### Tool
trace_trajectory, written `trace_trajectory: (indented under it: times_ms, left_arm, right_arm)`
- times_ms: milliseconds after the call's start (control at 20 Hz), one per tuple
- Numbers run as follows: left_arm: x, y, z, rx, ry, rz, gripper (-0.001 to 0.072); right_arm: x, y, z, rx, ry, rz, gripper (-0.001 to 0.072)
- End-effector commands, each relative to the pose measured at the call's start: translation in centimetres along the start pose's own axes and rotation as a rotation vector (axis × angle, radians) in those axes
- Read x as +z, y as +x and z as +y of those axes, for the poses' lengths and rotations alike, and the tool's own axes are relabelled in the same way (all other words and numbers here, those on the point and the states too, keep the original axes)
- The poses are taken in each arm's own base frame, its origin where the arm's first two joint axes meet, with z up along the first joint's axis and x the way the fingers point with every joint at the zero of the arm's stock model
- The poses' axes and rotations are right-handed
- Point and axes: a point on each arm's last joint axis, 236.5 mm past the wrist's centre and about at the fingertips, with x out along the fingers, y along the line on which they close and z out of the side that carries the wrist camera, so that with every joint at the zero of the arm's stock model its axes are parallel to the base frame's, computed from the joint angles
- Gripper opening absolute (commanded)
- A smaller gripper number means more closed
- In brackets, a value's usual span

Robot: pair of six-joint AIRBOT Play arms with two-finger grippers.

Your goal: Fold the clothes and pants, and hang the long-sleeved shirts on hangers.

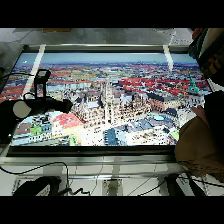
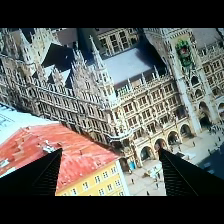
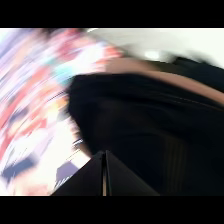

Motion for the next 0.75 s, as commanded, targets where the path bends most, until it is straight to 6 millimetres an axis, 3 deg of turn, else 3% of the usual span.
trace_trajectory:
  times_ms: [0, 50, 150, 300, 500, 700]
  left_arm:
    - [0.0, 0.0, 0.0, 0.000, 0.001, -0.001, 0.0687]
    - [0.0, 0.0, 0.0, 0.000, 0.001, -0.001, 0.0688]
    - [0.0, 0.0, 0.0, 0.000, 0.001, -0.001, 0.0688]
    - [0.0, 0.0, 0.0, 0.000, 0.001, -0.001, 0.0687]
    - [0.0, 0.0, 0.0, 0.000, 0.001, -0.001, 0.0687]
    - [0.0, 0.0, 0.0, 0.000, 0.001, -0.001, 0.0688]
  right_arm:
    - [-2.1, 0.6, 10.3, 0.255, -0.510, 0.003, 0.0015]
    - [-2.8, 0.7, 11.5, 0.269, -0.601, 0.008, 0.0015]
    - [-3.4, 1.4, 11.5, 0.225, -0.682, 0.030, 0.0015]
    - [-3.6, 2.2, 10.5, 0.188, -0.695, 0.057, 0.0015]
    - [-4.0, 1.6, 12.5, 0.274, -0.639, 0.052, 0.0015]
    - [-4.0, 1.5, 12.6, 0.280, -0.637, 0.052, 0.0015]
